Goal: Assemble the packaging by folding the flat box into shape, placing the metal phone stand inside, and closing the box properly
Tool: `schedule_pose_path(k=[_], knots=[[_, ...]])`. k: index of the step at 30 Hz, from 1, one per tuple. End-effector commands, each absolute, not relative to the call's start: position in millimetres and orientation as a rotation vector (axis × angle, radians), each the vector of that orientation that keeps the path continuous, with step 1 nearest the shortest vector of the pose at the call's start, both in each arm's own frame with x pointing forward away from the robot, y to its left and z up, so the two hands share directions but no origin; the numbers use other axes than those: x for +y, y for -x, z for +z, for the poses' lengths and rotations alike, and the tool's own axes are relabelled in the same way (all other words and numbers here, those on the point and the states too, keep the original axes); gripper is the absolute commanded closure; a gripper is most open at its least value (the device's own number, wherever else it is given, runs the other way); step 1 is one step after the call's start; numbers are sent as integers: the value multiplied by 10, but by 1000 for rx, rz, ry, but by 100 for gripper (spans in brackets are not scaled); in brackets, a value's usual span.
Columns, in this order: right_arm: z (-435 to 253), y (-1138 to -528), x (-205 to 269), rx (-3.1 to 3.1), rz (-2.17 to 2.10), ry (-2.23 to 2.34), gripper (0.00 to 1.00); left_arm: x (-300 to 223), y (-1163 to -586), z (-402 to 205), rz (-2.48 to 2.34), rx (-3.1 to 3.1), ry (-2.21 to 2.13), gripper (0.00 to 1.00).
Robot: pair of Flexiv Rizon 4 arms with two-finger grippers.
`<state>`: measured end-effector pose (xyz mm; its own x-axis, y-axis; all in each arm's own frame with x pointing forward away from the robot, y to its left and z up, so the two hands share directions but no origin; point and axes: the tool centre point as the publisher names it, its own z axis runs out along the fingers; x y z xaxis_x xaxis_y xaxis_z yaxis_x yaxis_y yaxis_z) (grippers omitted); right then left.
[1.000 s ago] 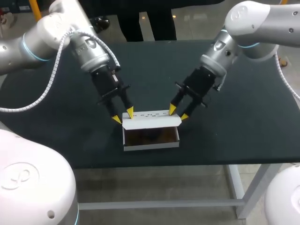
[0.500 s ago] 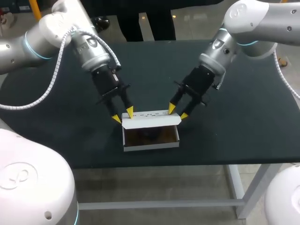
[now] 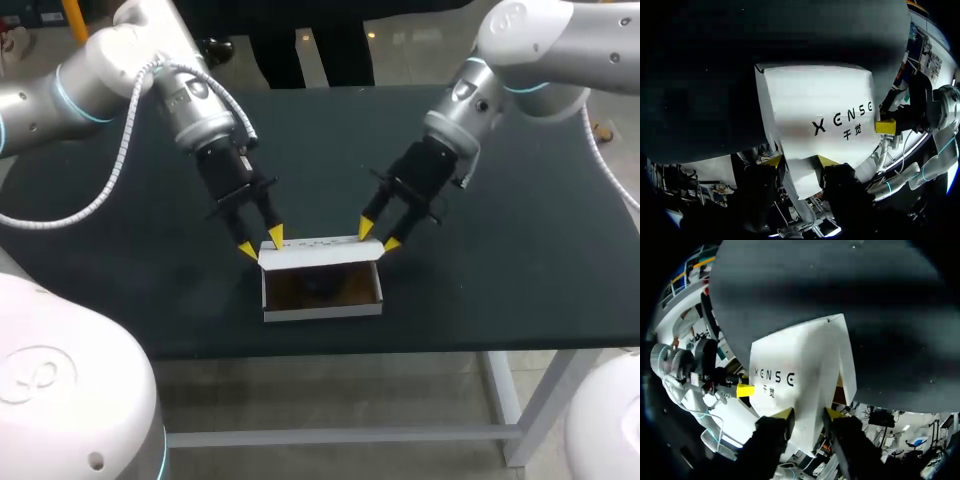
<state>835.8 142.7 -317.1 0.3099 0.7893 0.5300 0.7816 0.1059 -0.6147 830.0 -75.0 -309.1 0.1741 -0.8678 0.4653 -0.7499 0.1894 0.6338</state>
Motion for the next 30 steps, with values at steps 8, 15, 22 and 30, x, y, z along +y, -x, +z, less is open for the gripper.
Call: schedule_pose_path(k=[8,15,22,30], knots=[[-3147,-8449,1514,-1446,43,1635,58,-780,-8395,-3101,-203,-1582,-1565,58],[-3158,-8468,1533,-1443,52,1633,58,-774,-8421,-3091,-215,-1572,-1567,58],[-3126,-8483,1569,-1448,57,1633,58,-785,-8452,-3065,-226,-1564,-1570,59],[-3110,-8499,1588,-1449,59,1634,57,-785,-8476,-3023,-234,-1555,-1556,60]])
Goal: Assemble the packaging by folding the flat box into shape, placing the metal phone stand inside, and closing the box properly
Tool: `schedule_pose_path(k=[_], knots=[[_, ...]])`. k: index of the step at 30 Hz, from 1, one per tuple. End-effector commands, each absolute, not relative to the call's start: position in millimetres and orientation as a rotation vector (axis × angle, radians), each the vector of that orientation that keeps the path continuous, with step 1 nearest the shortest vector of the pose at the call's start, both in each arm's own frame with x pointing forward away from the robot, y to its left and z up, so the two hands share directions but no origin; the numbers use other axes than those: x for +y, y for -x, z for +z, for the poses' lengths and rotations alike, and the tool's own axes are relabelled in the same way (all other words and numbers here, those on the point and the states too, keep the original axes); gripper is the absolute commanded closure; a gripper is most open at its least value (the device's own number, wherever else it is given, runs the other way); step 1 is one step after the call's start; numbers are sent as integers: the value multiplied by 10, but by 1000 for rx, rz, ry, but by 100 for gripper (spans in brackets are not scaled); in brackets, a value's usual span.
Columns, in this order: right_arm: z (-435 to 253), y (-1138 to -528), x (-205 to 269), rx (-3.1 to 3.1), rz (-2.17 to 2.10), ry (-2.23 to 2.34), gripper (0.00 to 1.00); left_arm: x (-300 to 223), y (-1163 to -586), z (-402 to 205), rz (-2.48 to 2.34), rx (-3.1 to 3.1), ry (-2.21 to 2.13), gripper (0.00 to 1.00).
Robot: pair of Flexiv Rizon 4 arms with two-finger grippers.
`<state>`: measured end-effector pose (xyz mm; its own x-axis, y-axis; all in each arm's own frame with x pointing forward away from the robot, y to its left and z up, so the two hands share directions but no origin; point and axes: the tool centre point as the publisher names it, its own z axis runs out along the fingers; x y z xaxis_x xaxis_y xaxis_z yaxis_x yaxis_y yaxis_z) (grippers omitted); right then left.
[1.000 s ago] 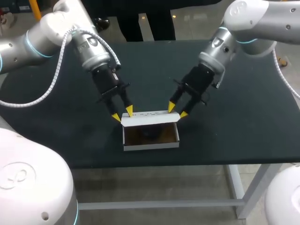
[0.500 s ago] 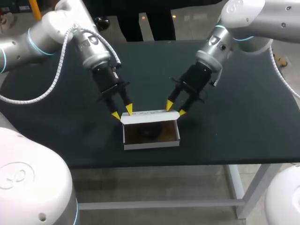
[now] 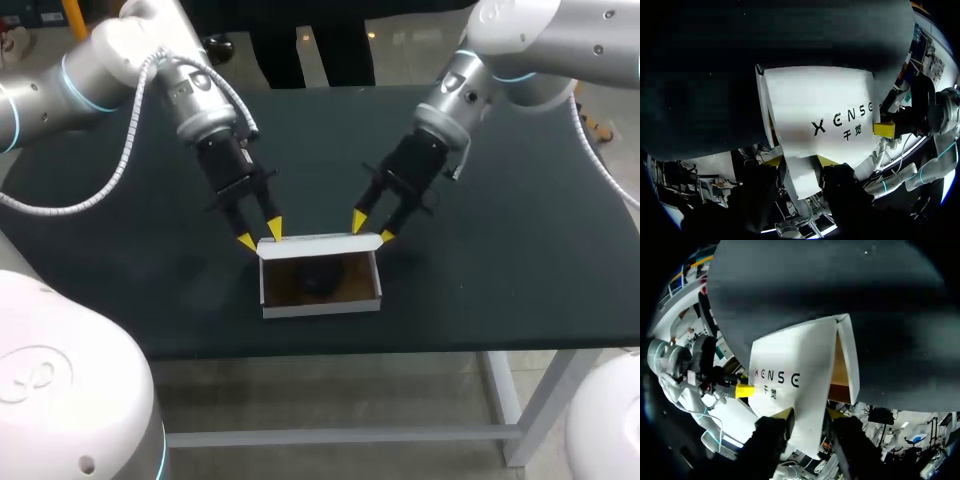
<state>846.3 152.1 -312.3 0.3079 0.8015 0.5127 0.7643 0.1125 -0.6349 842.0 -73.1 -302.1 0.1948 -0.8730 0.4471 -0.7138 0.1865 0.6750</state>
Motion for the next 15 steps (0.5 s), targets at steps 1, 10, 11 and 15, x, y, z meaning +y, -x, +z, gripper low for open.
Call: schedule_pose_path(k=[1,10,11,15], knots=[[-3110,-8501,1589,-1449,59,1633,58,-787,-8481,-3023,-233,-1554,-1556,60],[-3123,-8524,1621,-1448,64,1631,58,-833,-8512,-3086,-204,-1535,-1562,65],[-3125,-8526,1627,-1449,66,1630,58,-833,-8514,-3089,-201,-1534,-1561,66],[-3129,-8528,1633,-1449,70,1630,58,-832,-8514,-3089,-193,-1533,-1563,66]])
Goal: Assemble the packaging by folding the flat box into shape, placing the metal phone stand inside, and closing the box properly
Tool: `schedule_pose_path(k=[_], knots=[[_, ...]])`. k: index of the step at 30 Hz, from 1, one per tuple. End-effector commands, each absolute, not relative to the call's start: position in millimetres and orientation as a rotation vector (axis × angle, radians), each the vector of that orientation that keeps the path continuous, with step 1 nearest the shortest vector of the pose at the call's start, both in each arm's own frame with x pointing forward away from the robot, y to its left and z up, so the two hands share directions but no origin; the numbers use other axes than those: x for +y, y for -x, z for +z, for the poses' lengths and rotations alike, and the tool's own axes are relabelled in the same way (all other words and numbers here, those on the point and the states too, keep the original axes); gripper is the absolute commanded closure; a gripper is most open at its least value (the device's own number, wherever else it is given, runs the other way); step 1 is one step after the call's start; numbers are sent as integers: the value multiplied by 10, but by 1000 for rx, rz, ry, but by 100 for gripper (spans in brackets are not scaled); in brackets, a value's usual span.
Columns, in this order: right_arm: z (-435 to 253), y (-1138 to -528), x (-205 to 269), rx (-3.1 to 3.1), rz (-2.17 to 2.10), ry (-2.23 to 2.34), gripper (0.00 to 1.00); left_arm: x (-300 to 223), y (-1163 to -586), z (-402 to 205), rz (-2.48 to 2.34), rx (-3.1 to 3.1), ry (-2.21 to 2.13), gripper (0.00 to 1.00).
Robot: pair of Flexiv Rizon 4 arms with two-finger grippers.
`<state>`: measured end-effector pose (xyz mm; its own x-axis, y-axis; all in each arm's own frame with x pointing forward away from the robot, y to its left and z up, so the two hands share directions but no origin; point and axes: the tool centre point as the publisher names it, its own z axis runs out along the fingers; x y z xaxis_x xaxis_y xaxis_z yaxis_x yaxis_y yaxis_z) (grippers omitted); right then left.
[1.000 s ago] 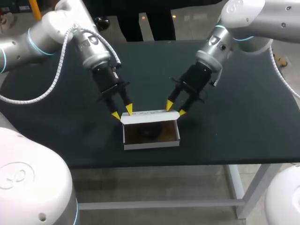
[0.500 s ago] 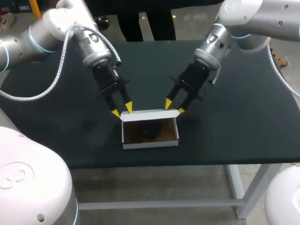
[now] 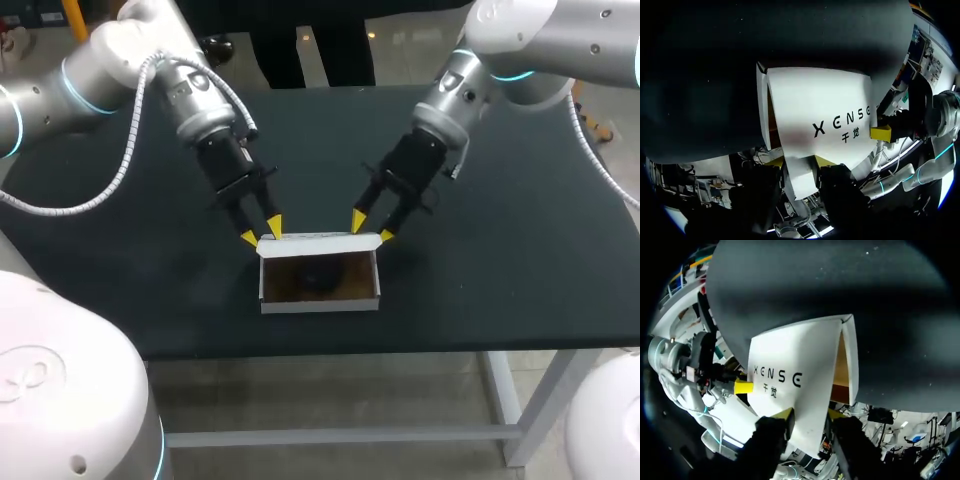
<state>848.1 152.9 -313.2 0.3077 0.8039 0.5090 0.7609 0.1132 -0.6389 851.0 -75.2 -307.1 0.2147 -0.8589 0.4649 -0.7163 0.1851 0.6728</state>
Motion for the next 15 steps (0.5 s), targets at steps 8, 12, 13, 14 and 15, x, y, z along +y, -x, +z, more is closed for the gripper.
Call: schedule_pose_path(k=[8,12,13,14,15], knots=[[-3146,-8540,1632,-1447,71,1627,57,-806,-8510,-3076,-152,-1516,-1575,67],[-3156,-8542,1626,-1446,71,1625,58,-795,-8508,-3072,-129,-1509,-1574,68],[-3159,-8542,1624,-1445,72,1625,58,-794,-8507,-3071,-127,-1509,-1574,68],[-3162,-8542,1621,-1445,72,1625,58,-795,-8506,-3070,-125,-1509,-1574,69],[-3164,-8543,1618,-1444,72,1624,58,-796,-8504,-3068,-120,-1507,-1574,69]])
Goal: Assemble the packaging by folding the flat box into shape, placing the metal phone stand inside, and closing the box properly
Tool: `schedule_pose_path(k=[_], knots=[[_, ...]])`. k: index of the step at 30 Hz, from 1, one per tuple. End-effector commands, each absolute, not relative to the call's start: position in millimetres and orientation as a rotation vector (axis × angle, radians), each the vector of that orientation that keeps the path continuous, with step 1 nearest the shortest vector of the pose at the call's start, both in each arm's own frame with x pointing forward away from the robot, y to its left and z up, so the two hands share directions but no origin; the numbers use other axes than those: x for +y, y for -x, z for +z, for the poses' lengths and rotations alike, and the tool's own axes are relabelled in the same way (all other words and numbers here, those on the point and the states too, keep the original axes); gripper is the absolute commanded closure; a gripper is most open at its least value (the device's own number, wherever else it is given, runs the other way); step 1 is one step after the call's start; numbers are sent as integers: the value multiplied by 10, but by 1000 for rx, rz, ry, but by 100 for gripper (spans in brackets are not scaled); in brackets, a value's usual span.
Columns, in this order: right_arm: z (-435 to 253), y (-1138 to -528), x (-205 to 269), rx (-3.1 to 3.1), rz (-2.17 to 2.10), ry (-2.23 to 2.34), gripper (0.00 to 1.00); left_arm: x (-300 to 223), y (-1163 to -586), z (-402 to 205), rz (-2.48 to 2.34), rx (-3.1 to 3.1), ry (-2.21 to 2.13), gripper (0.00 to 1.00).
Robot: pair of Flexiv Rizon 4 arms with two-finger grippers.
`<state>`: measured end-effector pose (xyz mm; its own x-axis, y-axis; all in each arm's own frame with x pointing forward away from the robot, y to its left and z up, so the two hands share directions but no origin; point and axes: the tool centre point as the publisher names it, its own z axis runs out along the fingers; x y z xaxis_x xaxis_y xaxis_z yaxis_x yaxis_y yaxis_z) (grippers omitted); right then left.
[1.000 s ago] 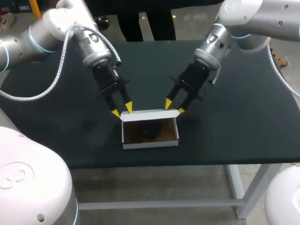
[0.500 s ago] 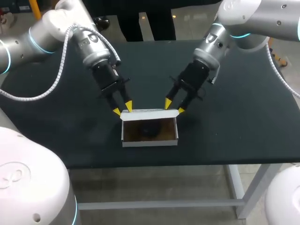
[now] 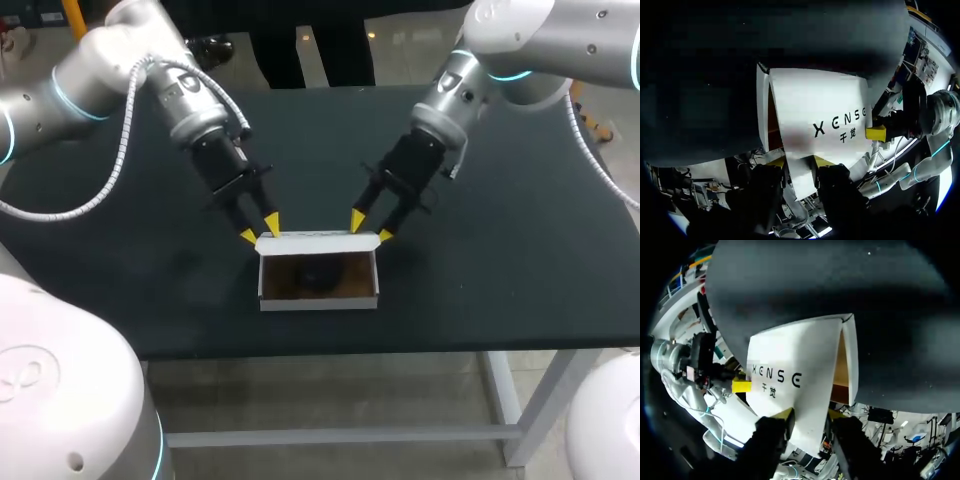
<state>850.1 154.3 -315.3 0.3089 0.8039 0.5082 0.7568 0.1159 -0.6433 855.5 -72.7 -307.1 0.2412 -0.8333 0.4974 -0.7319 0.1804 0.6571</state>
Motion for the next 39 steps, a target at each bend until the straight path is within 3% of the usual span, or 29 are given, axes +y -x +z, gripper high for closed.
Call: schedule_pose_path(k=[1,20,39], knots=[[-3165,-8543,1617,-1444,71,1624,58,-795,-8502,-3064,-116,-1506,-1574,69],[-3210,-8498,1577,-1446,63,1614,58,-768,-8505,-3094,-58,-1468,-1576,73],[-3337,-8433,1533,-1468,73,1592,55,-756,-8348,-3212,-49,-1510,-1585,71]])
